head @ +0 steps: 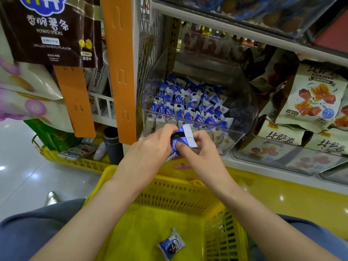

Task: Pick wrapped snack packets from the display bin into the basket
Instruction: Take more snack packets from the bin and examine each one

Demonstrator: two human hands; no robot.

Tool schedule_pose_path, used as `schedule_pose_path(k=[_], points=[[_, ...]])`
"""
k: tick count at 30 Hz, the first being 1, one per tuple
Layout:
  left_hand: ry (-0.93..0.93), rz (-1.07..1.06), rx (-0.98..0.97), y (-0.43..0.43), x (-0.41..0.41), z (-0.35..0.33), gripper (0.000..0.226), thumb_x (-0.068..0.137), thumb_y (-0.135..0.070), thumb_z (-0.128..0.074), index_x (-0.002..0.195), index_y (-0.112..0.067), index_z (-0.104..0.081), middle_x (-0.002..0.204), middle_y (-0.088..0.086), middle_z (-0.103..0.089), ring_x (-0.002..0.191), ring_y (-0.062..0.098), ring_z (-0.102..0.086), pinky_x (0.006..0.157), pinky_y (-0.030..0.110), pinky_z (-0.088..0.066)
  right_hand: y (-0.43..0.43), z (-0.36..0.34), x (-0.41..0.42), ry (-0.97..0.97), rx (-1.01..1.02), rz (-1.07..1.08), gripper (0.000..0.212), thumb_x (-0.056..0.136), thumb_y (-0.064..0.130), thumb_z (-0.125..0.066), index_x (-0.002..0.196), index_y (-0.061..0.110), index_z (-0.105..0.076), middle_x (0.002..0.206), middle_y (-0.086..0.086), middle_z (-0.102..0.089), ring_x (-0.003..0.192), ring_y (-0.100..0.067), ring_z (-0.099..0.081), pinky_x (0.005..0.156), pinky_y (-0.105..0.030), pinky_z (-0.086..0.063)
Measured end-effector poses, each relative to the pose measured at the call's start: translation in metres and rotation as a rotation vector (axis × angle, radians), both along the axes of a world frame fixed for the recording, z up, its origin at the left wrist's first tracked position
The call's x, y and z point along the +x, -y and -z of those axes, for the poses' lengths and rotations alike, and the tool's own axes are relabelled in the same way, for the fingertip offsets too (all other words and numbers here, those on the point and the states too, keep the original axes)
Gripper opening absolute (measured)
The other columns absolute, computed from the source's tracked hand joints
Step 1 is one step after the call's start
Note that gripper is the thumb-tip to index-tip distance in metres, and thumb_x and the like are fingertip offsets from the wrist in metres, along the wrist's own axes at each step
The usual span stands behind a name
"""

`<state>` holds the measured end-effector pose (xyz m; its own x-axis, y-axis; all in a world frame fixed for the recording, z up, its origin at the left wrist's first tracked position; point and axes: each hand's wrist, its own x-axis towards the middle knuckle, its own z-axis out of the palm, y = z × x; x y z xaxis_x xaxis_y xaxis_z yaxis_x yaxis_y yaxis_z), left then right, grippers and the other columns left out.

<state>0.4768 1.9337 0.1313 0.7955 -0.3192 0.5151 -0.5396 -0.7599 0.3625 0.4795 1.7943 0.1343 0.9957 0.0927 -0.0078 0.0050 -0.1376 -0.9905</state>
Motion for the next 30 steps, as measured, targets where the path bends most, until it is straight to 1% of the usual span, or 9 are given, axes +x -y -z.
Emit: schedule_pose_path(k=[5,10,13,17,19,21,23,27,30], points=[[0.002,0.000,0.028,0.002,0.000,0.002,0.022,0.084,-0.005,-0.064,0.104,-0.001,-0.060,0.086,0.012,-0.069,0.064,0.025,-0.067,0.044,0.031,-0.050,0.000,0.005,0.000,0.025,-0.086,0.007,0.015,0.088,0.013,-0.059,0.095,0.017,-0.046,0.093,-0.003,-0.060,0.083,-0.021,-0.068,0.055,-0.027,-0.058],[-0.008,0.013,0.075,0.001,0.001,0.005,0.018,0.091,-0.015,-0.055,0.102,-0.002,-0.060,0.082,0.010,-0.067,0.064,0.024,-0.065,0.046,0.034,-0.052,0.002,0.011,-0.002,0.032,-0.185,-0.051,0.016,0.089,0.016,-0.059,0.100,0.017,-0.047,0.090,-0.002,-0.063,0.076,-0.013,-0.069,0.057,-0.027,-0.058],[0.005,-0.016,0.069,0.001,0.001,0.008,0.014,0.092,-0.015,-0.052,0.094,-0.003,-0.059,0.072,0.007,-0.062,0.056,0.023,-0.060,0.043,0.034,-0.047,0.002,0.013,-0.001,0.049,-0.228,-0.057,0.014,0.088,0.016,-0.059,0.096,0.019,-0.047,0.091,0.000,-0.063,0.076,-0.014,-0.069,0.055,-0.026,-0.057],[-0.106,-0.056,-0.175,0.002,0.004,0.013,0.011,0.094,-0.018,-0.048,0.093,-0.010,-0.056,0.073,-0.003,-0.057,0.060,0.012,-0.054,0.052,0.024,-0.042,0.000,0.014,-0.001,0.103,-0.308,-0.051,0.015,0.088,0.018,-0.059,0.091,0.026,-0.047,0.094,0.006,-0.063,0.078,-0.019,-0.067,0.060,-0.037,-0.058],[-0.149,-0.083,-0.310,0.002,0.007,0.015,0.010,0.094,-0.019,-0.048,0.090,-0.015,-0.056,0.073,-0.007,-0.058,0.063,0.006,-0.056,0.055,0.016,-0.043,0.000,0.013,0.001,0.132,-0.327,-0.043,0.015,0.088,0.021,-0.060,0.097,0.023,-0.049,0.095,0.012,-0.063,0.081,-0.011,-0.066,0.070,-0.039,-0.057],[-0.155,-0.131,-0.430,0.001,0.010,0.014,0.011,0.094,-0.016,-0.050,0.084,-0.020,-0.056,0.068,-0.013,-0.057,0.061,-0.002,-0.056,0.053,0.008,-0.039,0.000,0.011,0.002,0.155,-0.278,-0.085,0.021,0.087,0.022,-0.062,0.104,0.023,-0.050,0.095,0.018,-0.061,0.083,0.005,-0.061,0.079,-0.025,-0.054],[-0.182,-0.165,-0.537,0.001,0.013,0.012,0.018,0.093,-0.013,-0.051,0.079,-0.023,-0.056,0.066,-0.016,-0.057,0.061,-0.008,-0.055,0.053,0.005,-0.038,-0.001,0.008,0.001,0.115,-0.171,-0.170,0.030,0.086,0.020,-0.063,0.112,0.023,-0.046,0.101,0.018,-0.058,0.088,0.012,-0.058,0.078,-0.010,-0.048],[-0.400,-0.132,-0.766,0.001,0.015,0.009,0.030,0.096,-0.012,-0.046,0.074,-0.028,-0.059,0.070,-0.010,-0.063,0.059,-0.005,-0.055,0.053,0.006,-0.039,-0.001,0.011,0.002,0.036,-0.136,-0.138,0.054,0.079,0.023,-0.071,0.121,0.022,-0.038,0.109,0.009,-0.061,0.094,-0.005,-0.063,0.084,-0.021,-0.051],[-0.695,-0.050,-1.056,0.004,0.013,0.002,0.028,0.097,-0.034,-0.041,0.081,-0.025,-0.062,0.071,-0.005,-0.070,0.069,0.004,-0.066,0.060,0.012,-0.049,0.000,0.012,0.005,0.075,-0.160,-0.029,0.057,0.074,0.025,-0.076,0.117,0.023,-0.040,0.100,0.008,-0.063,0.084,0.000,-0.063,0.073,-0.014,-0.050]])
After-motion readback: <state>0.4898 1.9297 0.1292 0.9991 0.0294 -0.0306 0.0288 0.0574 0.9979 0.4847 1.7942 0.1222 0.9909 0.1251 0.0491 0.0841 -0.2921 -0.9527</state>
